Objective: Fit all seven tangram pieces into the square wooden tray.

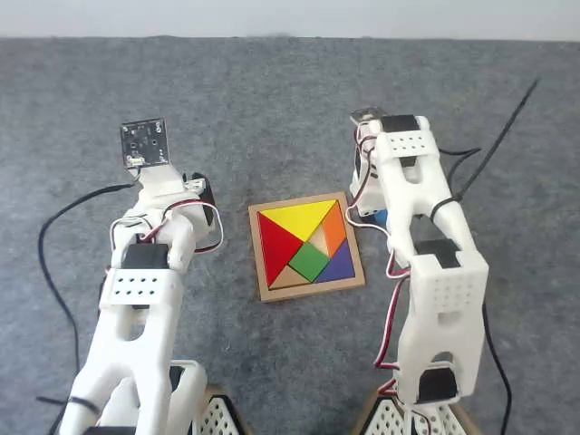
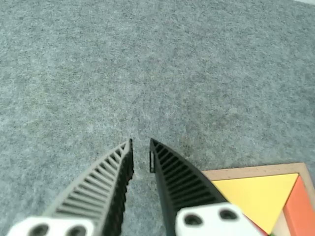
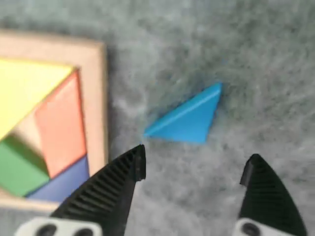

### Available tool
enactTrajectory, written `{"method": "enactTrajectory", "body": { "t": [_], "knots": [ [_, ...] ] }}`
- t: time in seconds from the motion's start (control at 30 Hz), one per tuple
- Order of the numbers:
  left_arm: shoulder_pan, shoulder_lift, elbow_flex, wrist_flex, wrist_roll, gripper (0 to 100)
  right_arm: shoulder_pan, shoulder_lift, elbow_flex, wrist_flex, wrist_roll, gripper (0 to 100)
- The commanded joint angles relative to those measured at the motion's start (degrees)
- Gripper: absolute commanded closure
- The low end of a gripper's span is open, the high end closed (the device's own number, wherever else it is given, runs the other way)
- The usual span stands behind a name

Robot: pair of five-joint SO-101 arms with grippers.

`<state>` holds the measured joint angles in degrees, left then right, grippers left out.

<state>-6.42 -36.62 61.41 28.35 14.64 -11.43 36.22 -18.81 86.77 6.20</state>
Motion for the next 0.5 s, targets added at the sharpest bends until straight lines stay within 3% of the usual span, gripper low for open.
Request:
{"method": "enactTrajectory", "body": {
  "t": [0.0,0.2,0.37,0.47],
  "knots": [
    [0.4,-0.6,-2.0,0.9,-0.5,95,0.7,-0.3,-2.8,-1.6,-5.8,70.7],
    [0.4,-0.6,-2.0,0.9,-0.5,95,0.0,3.6,-2.9,-3.4,-12.6,79.8],
    [0.4,-0.6,-2.0,1.1,-0.5,95,0.2,5.3,-2.9,-3.7,-12.2,87.9],
    [0.4,-0.6,-3.1,3.1,-0.4,95,0.0,5.1,-2.9,-3.6,-8.4,88.7]
  ]
}}
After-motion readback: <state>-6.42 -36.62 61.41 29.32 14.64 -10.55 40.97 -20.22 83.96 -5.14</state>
